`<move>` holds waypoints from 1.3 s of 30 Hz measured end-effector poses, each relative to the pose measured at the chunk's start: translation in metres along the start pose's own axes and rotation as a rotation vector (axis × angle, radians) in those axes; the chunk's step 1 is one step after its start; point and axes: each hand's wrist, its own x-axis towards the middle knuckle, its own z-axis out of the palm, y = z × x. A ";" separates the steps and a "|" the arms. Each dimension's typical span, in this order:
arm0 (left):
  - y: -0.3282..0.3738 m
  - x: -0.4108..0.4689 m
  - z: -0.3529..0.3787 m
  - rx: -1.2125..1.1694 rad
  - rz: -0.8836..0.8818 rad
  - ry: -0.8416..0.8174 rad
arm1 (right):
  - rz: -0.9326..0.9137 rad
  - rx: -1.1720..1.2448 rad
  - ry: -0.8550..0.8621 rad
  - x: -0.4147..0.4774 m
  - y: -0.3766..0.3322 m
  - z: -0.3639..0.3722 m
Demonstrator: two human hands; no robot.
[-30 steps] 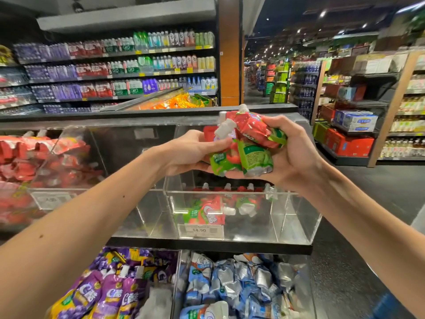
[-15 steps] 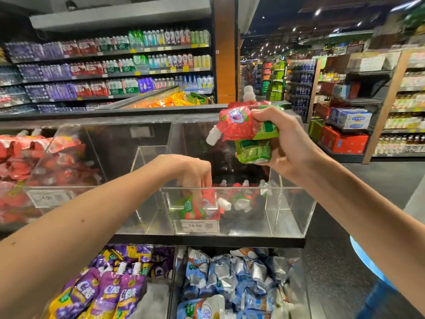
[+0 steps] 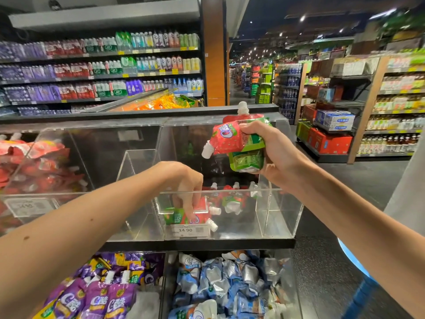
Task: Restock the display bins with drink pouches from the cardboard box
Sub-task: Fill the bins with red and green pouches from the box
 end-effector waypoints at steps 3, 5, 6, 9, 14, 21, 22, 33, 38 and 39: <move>-0.012 -0.026 -0.019 -0.242 0.167 0.210 | -0.007 -0.024 0.008 0.000 -0.002 -0.003; -0.018 -0.048 -0.033 -0.524 0.307 0.503 | -0.024 -0.052 0.009 0.002 -0.004 -0.004; -0.019 -0.058 -0.037 -0.687 0.381 0.597 | -0.035 -0.072 0.003 0.003 -0.004 -0.003; -0.007 -0.077 -0.039 -0.969 0.574 0.546 | -0.055 -0.137 -0.001 0.009 -0.001 0.000; 0.005 -0.080 -0.027 -0.826 0.578 0.503 | -0.159 -0.273 -0.024 0.011 0.003 -0.003; 0.002 -0.068 -0.034 -0.674 0.526 0.441 | -0.428 -0.357 0.270 0.011 0.004 -0.017; 0.002 -0.064 -0.035 -0.621 0.490 0.440 | -0.473 -0.305 0.311 0.011 0.001 -0.020; 0.061 0.018 -0.023 0.056 0.234 0.189 | -0.576 -0.296 0.346 0.018 -0.008 -0.029; 0.068 0.034 -0.010 0.145 0.158 0.172 | -0.505 -0.285 0.254 0.016 -0.002 -0.027; 0.069 0.035 -0.007 0.134 0.161 0.177 | -0.486 -0.281 0.236 0.015 -0.002 -0.026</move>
